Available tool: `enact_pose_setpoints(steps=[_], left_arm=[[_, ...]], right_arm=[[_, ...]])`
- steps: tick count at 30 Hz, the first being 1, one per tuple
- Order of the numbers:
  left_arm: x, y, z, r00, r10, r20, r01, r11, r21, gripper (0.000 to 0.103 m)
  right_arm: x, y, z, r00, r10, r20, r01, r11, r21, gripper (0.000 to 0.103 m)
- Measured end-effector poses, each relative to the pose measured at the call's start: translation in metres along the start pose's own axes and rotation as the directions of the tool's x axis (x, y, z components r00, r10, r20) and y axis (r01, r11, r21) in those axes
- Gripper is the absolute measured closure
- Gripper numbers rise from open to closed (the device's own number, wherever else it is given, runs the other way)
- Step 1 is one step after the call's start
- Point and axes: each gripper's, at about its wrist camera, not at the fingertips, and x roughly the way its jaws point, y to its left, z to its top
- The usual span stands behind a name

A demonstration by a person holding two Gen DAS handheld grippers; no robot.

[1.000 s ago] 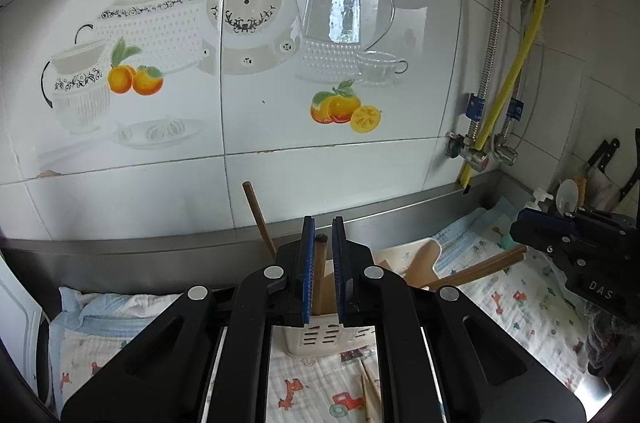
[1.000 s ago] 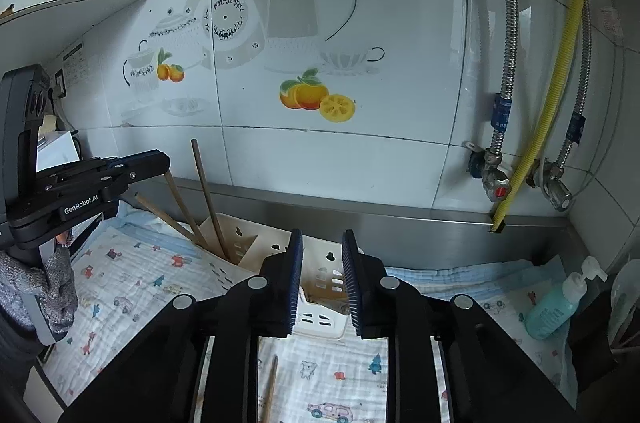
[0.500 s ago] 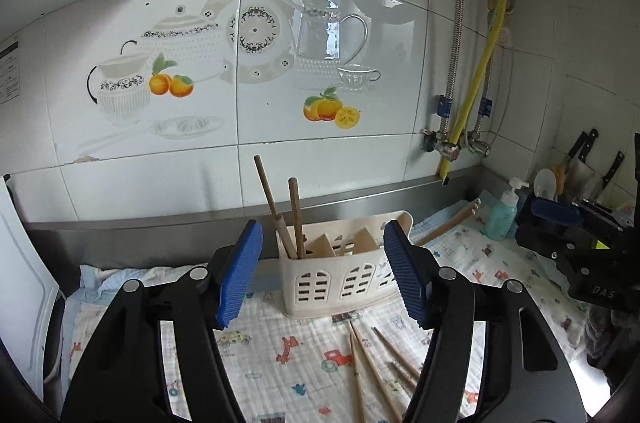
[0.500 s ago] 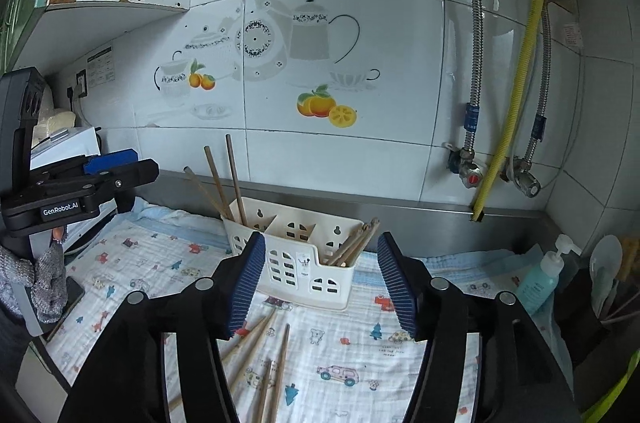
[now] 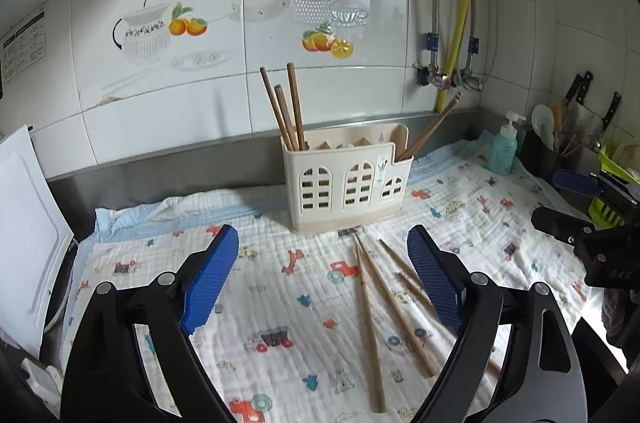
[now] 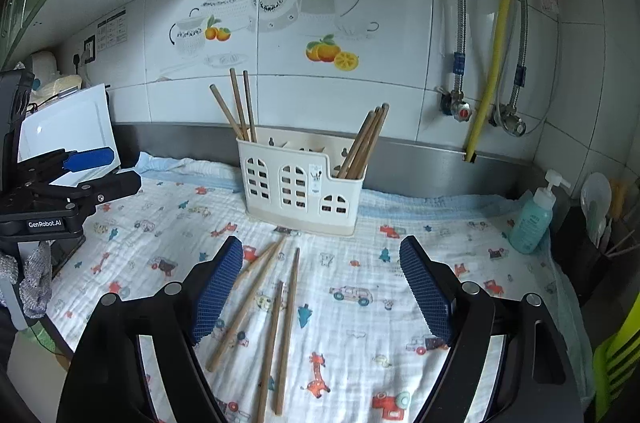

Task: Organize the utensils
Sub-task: 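Move both open tools back over the remaining chopsticks on the cloth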

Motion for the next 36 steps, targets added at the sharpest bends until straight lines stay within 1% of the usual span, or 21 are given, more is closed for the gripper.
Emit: enact_pose_setpoints(steps=[3, 8, 14, 19, 21, 32, 36], left_arm=[[0.003, -0.002, -0.015, 1.000, 0.003, -0.030, -0.003, 1.000, 0.001, 0.017], [0.007, -0.006, -0.038, 0.998, 0.015, -0.068, -0.014, 1.000, 0.014, 0.017], [0.016, -0.002, -0.061, 0.992, 0.009, -0.124, -0.012, 1.000, -0.020, 0.016], [0.020, 0.003, -0.074, 0.987, 0.014, -0.158, -0.022, 0.999, -0.047, 0.016], [0.021, 0.004, -0.078, 0.986, 0.020, -0.165, -0.029, 0.998, -0.053, 0.016], [0.021, 0.010, -0.085, 0.983, 0.039, -0.182, -0.053, 0.996, -0.074, 0.016], [0.022, 0.010, -0.089, 0.981, 0.038, -0.191, -0.053, 0.996, -0.076, 0.015]], right_arm=[[0.003, 0.004, -0.018, 0.999, 0.012, -0.031, -0.012, 1.000, 0.015, 0.025], [0.008, 0.011, -0.044, 0.997, 0.004, -0.074, -0.003, 1.000, 0.013, 0.025], [0.012, 0.015, -0.063, 0.995, -0.015, -0.101, 0.016, 1.000, 0.008, 0.022], [0.016, 0.015, -0.070, 0.993, -0.012, -0.114, 0.015, 1.000, 0.028, 0.019], [0.017, 0.015, -0.072, 0.993, -0.013, -0.118, 0.016, 0.999, 0.031, 0.017], [0.017, 0.013, -0.079, 0.992, -0.008, -0.130, 0.015, 0.998, 0.054, 0.015], [0.021, 0.011, -0.084, 0.989, -0.010, -0.148, 0.019, 0.998, 0.065, 0.015]])
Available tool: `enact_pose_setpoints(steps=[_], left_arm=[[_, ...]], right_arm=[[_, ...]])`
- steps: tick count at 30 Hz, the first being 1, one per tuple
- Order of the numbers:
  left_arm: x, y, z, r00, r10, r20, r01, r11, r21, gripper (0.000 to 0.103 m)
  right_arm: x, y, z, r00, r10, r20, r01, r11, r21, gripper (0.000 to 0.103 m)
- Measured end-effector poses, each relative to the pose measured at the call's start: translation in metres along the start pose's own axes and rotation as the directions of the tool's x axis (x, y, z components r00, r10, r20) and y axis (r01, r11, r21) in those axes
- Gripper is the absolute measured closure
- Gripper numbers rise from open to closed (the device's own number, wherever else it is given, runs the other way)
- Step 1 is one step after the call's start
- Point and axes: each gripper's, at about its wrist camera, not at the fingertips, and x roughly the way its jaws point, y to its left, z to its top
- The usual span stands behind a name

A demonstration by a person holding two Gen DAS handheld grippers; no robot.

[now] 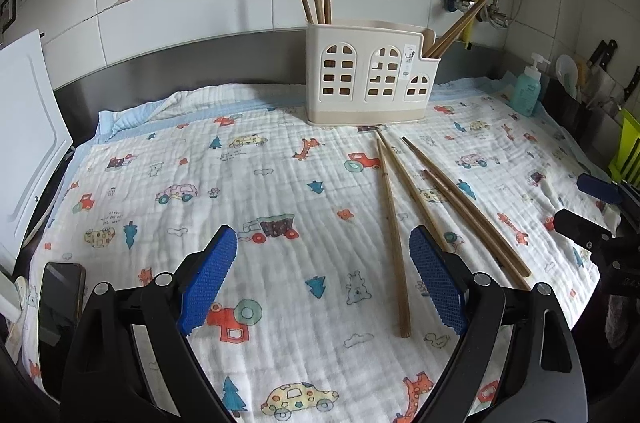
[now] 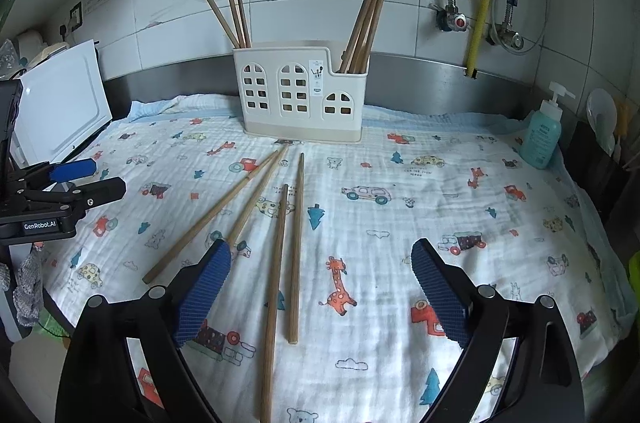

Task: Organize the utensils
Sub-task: 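Move both open tools back over the remaining chopsticks on the cloth, then close the right tool on a chopstick while the left tool grasps another chopstick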

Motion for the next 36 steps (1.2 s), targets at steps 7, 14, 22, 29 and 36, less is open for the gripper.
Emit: enact_pose_setpoints(steps=[7, 14, 22, 29, 36], left_arm=[[0.005, 0.001, -0.003, 1.000, -0.003, -0.014, 0.003, 1.000, -0.009, 0.015], [0.010, 0.001, -0.006, 1.000, -0.005, -0.028, 0.004, 1.000, -0.014, 0.015], [0.017, -0.001, -0.006, 0.999, -0.009, -0.041, 0.008, 1.000, -0.012, 0.015], [0.022, -0.002, -0.007, 0.999, -0.017, -0.050, 0.016, 1.000, -0.006, 0.015], [0.024, -0.002, -0.010, 0.998, -0.035, -0.058, 0.034, 0.999, -0.012, 0.016]], right_arm=[[0.009, -0.004, -0.006, 0.999, 0.015, -0.029, -0.014, 1.000, 0.028, 0.015], [0.019, -0.009, -0.009, 0.998, 0.035, -0.056, -0.032, 0.998, 0.054, 0.027], [0.033, -0.014, -0.013, 0.994, 0.062, -0.085, -0.054, 0.995, 0.085, 0.047], [0.049, -0.006, -0.017, 0.986, 0.103, -0.129, -0.094, 0.993, 0.074, 0.072], [0.062, 0.001, -0.020, 0.980, 0.130, -0.154, -0.122, 0.991, 0.057, 0.090]])
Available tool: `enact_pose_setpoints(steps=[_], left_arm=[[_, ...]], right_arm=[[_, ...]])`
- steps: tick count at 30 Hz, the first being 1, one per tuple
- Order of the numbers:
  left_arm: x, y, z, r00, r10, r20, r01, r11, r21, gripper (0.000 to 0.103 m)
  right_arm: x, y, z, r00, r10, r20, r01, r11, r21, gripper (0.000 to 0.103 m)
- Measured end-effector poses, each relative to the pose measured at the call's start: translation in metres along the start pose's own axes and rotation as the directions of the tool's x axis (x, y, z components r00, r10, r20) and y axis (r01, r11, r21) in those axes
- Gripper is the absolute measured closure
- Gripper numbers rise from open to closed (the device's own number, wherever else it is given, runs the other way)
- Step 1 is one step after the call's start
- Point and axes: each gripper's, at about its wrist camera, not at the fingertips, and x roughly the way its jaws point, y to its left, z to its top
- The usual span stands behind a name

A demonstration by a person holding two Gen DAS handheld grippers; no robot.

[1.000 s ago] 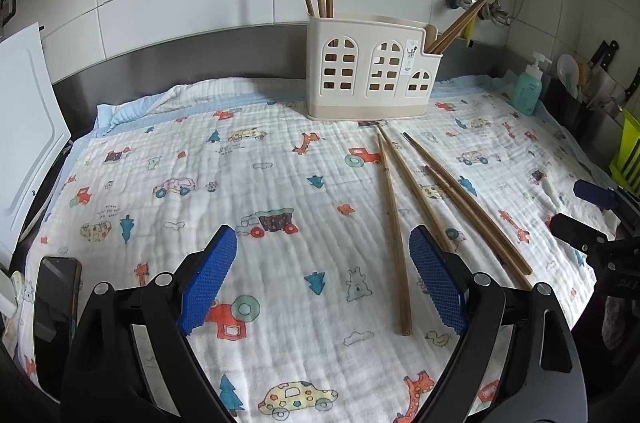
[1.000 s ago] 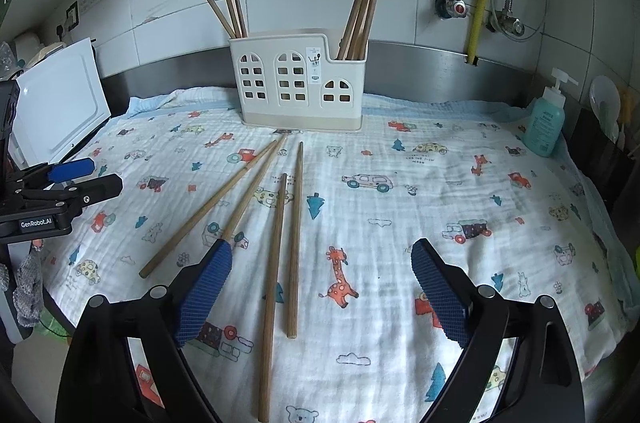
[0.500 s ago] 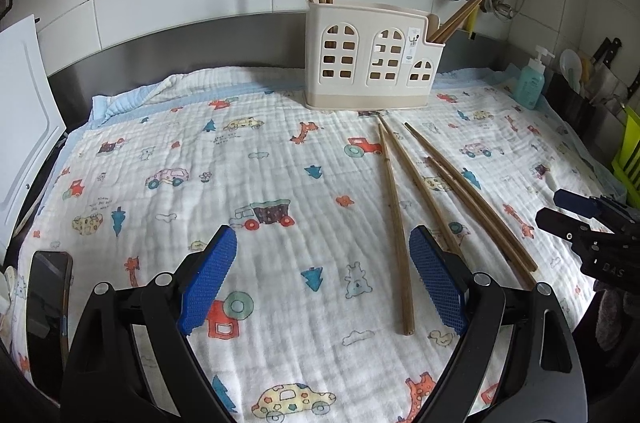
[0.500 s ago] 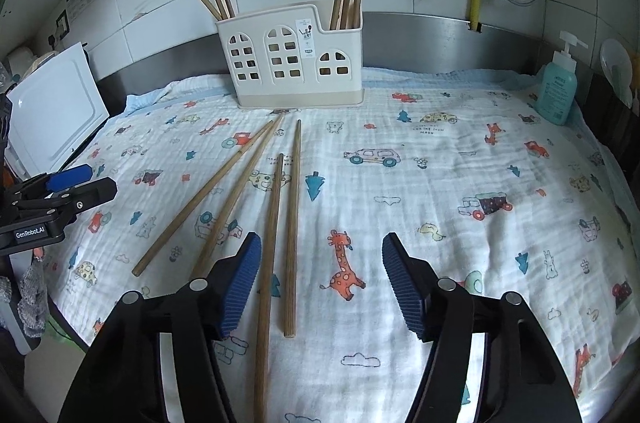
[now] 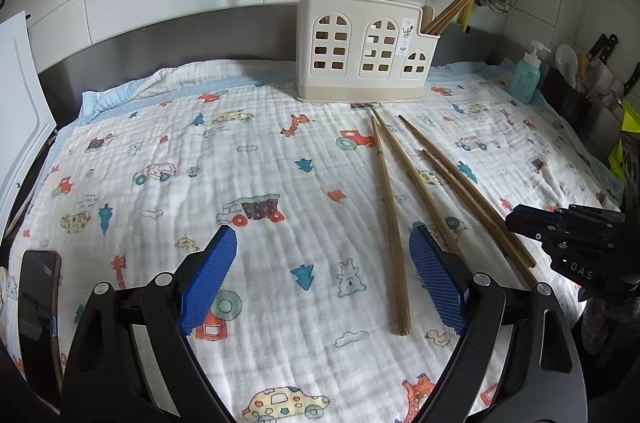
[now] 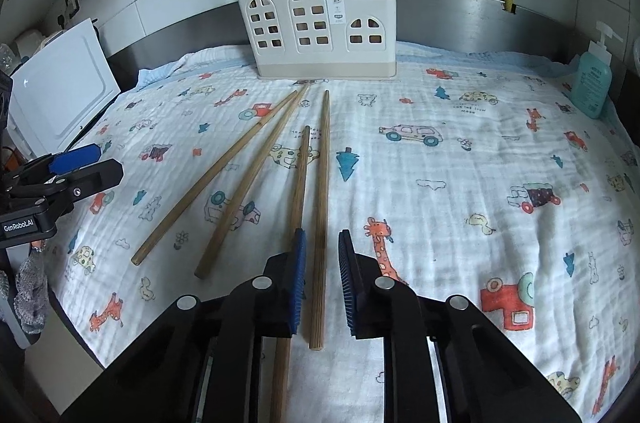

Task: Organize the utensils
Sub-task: 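Close the right tool on a chopstick while the left tool grasps another chopstick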

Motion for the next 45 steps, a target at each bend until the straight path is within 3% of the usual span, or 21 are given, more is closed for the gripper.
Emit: enact_pose_setpoints(steps=[11, 12, 23, 33, 45], left_arm=[[0.007, -0.011, 0.000, 1.000, -0.018, -0.010, 0.019, 1.000, 0.018, 0.018], [0.008, -0.012, 0.000, 1.000, -0.022, -0.015, 0.022, 1.000, 0.019, 0.025], [0.027, -0.032, 0.006, 0.996, -0.063, -0.068, 0.067, 0.997, 0.047, 0.039], [0.046, -0.045, 0.007, 0.986, -0.094, -0.135, 0.102, 0.993, 0.056, 0.066], [0.062, -0.046, 0.001, 0.979, -0.101, -0.177, 0.110, 0.993, 0.040, 0.068]], right_arm=[[0.010, -0.001, -0.004, 1.000, -0.001, -0.025, 0.001, 1.000, -0.003, 0.092], [0.011, -0.001, -0.004, 1.000, -0.004, -0.025, 0.004, 1.000, -0.003, 0.094], [0.010, -0.005, -0.004, 1.000, 0.003, -0.023, -0.002, 1.000, 0.007, 0.097], [0.009, -0.005, -0.004, 1.000, 0.003, -0.024, -0.003, 1.000, 0.005, 0.097], [0.009, -0.006, -0.003, 1.000, 0.002, -0.024, -0.002, 1.000, 0.005, 0.097]])
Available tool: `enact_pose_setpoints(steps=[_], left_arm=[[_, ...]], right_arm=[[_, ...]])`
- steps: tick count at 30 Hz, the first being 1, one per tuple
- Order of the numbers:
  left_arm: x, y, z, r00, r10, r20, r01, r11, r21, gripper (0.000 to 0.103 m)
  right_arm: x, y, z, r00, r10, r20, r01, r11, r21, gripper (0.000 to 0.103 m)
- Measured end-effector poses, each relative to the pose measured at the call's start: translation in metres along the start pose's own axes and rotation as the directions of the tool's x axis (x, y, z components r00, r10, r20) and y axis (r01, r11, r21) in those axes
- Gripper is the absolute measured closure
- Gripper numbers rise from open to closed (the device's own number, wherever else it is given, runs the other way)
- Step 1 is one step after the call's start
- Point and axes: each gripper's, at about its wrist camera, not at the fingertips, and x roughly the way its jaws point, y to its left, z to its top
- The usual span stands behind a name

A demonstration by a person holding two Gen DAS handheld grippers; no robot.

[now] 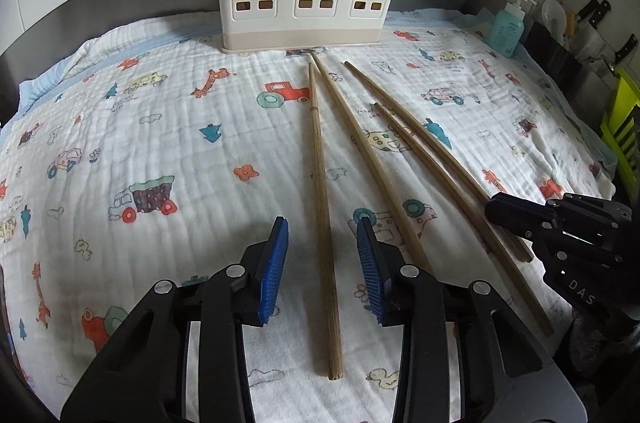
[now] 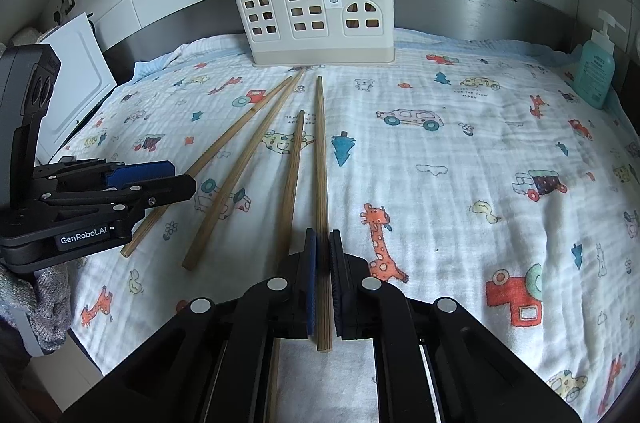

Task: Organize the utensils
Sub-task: 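Close the right tool on a chopstick while the left tool grasps another chopstick, then lift both held chopsticks up over the white holder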

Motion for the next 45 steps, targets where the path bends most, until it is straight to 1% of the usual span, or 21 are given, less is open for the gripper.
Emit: enact_pose_setpoints(steps=[5, 7, 8, 9, 10, 13, 16, 18, 20, 21, 23, 27, 33, 39, 41, 45], left_arm=[[0.001, 0.002, 0.000, 1.000, -0.003, 0.005, 0.003, 1.000, -0.007, 0.072], [0.001, 0.002, 0.000, 1.000, 0.006, 0.006, -0.006, 1.000, -0.003, 0.079], [0.001, 0.002, 0.000, 1.000, 0.011, 0.006, -0.011, 1.000, 0.000, 0.080], [0.000, 0.002, 0.000, 1.000, 0.012, 0.006, -0.012, 1.000, -0.001, 0.086], [0.000, 0.003, 0.000, 1.000, 0.007, 0.004, -0.007, 1.000, -0.006, 0.088], [0.000, -0.001, -0.001, 1.000, 0.011, 0.003, -0.011, 1.000, 0.001, 0.088], [0.002, -0.010, -0.001, 0.999, 0.043, 0.000, -0.043, 0.998, 0.043, 0.088], [0.002, -0.010, 0.000, 0.999, 0.047, -0.003, -0.047, 0.998, 0.046, 0.088], [0.002, -0.009, 0.000, 0.999, 0.049, -0.005, -0.049, 0.998, 0.041, 0.092], [0.002, -0.009, 0.000, 0.999, 0.050, -0.004, -0.050, 0.998, 0.039, 0.096], [-0.001, -0.008, 0.001, 0.999, 0.039, 0.002, -0.039, 0.999, 0.029, 0.097], [-0.014, -0.009, 0.003, 0.999, 0.024, 0.038, -0.025, 0.999, 0.027, 0.097], [-0.043, -0.007, 0.014, 0.992, -0.002, 0.123, -0.002, 1.000, 0.027, 0.097], [-0.074, -0.004, 0.031, 0.975, -0.043, 0.218, 0.037, 0.999, 0.033, 0.097], [-0.081, -0.002, 0.036, 0.970, -0.044, 0.240, 0.036, 0.999, 0.036, 0.097], [-0.089, 0.004, 0.050, 0.966, -0.072, 0.250, 0.065, 0.997, 0.034, 0.097]], right_arm=[[0.000, 0.000, 0.000, 1.000, 0.000, 0.000, 0.000, 1.000, 0.000, 0.097], [0.000, 0.000, 0.000, 1.000, 0.000, 0.000, 0.000, 1.000, -0.001, 0.097], [0.000, 0.000, 0.000, 1.000, -0.001, 0.000, 0.001, 1.000, -0.001, 0.097], [0.000, 0.000, 0.000, 1.000, -0.001, 0.000, 0.001, 1.000, 0.000, 0.097], [0.000, 0.000, 0.000, 1.000, 0.000, 0.000, 0.000, 1.000, -0.001, 0.097], [0.000, 0.000, 0.000, 1.000, 0.000, 0.000, 0.000, 1.000, 0.000, 0.097], [0.000, 0.000, 0.000, 1.000, 0.000, 0.000, 0.000, 1.000, -0.001, 0.097], [0.000, 0.001, 0.000, 1.000, -0.001, 0.000, 0.001, 1.000, -0.001, 0.097], [0.000, 0.001, 0.000, 1.000, 0.000, 0.003, 0.000, 1.000, -0.003, 0.097], [-0.001, 0.001, 0.000, 1.000, -0.002, 0.006, 0.002, 1.000, -0.004, 0.097], [-0.004, 0.002, 0.000, 1.000, -0.004, 0.013, 0.004, 1.000, -0.006, 0.097], [-0.017, 0.006, 0.005, 0.999, -0.012, 0.043, 0.013, 1.000, -0.018, 0.097], [-0.051, 0.014, 0.023, 0.990, -0.026, 0.139, 0.033, 0.998, -0.050, 0.097], [-0.084, 0.023, 0.054, 0.971, -0.017, 0.237, 0.040, 0.995, -0.092, 0.097], [-0.092, 0.026, 0.066, 0.966, -0.007, 0.258, 0.036, 0.994, -0.105, 0.097], [-0.101, 0.030, 0.091, 0.960, 0.009, 0.280, 0.028, 0.992, -0.127, 0.097]])
